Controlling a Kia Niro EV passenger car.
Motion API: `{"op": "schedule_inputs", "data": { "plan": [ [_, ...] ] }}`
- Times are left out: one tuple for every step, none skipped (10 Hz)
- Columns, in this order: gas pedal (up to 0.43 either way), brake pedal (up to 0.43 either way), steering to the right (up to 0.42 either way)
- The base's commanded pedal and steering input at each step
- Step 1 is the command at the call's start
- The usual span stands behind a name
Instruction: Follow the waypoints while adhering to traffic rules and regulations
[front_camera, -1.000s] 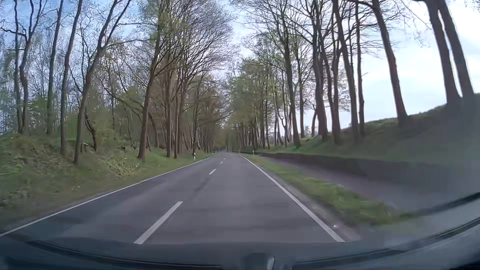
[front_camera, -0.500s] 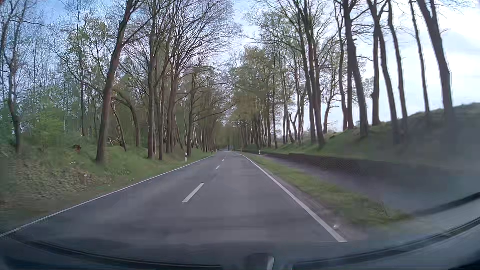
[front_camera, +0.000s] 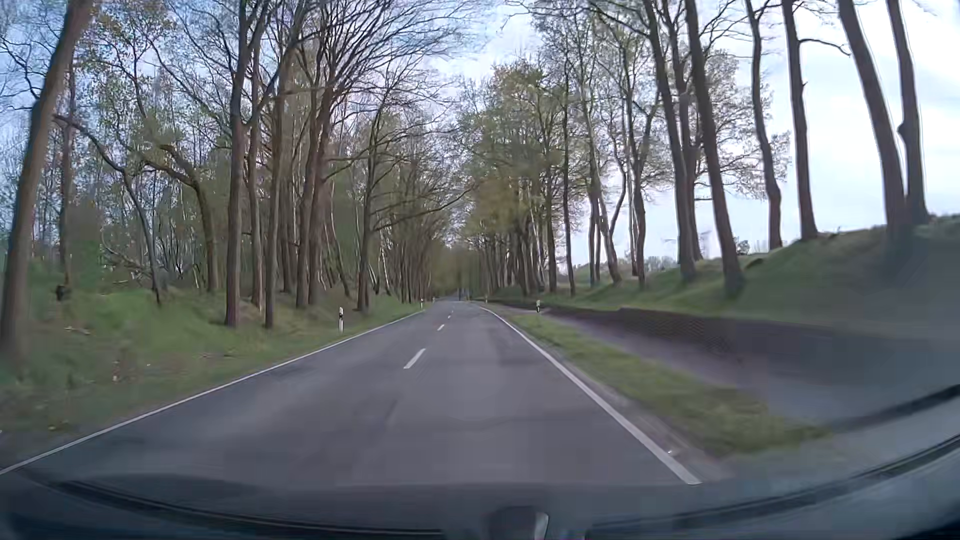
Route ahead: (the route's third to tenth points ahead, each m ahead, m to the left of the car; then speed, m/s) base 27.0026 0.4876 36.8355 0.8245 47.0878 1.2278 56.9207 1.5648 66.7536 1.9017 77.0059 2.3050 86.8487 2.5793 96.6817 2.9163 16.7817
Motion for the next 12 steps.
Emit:
{"op": "schedule_inputs", "data": {
  "plan": [
    [0.098, 0.0, -0.008],
    [0.098, 0.0, -0.007],
    [0.098, 0.0, -0.007],
    [0.098, 0.0, -0.007],
    [0.098, 0.0, -0.007],
    [0.098, 0.0, -0.007],
    [0.098, 0.0, -0.007],
    [0.098, 0.0, -0.007],
    [0.098, 0.0, -0.007],
    [0.098, 0.0, -0.008],
    [0.098, 0.0, -0.008],
    [0.098, 0.0, -0.008]
  ]
}}
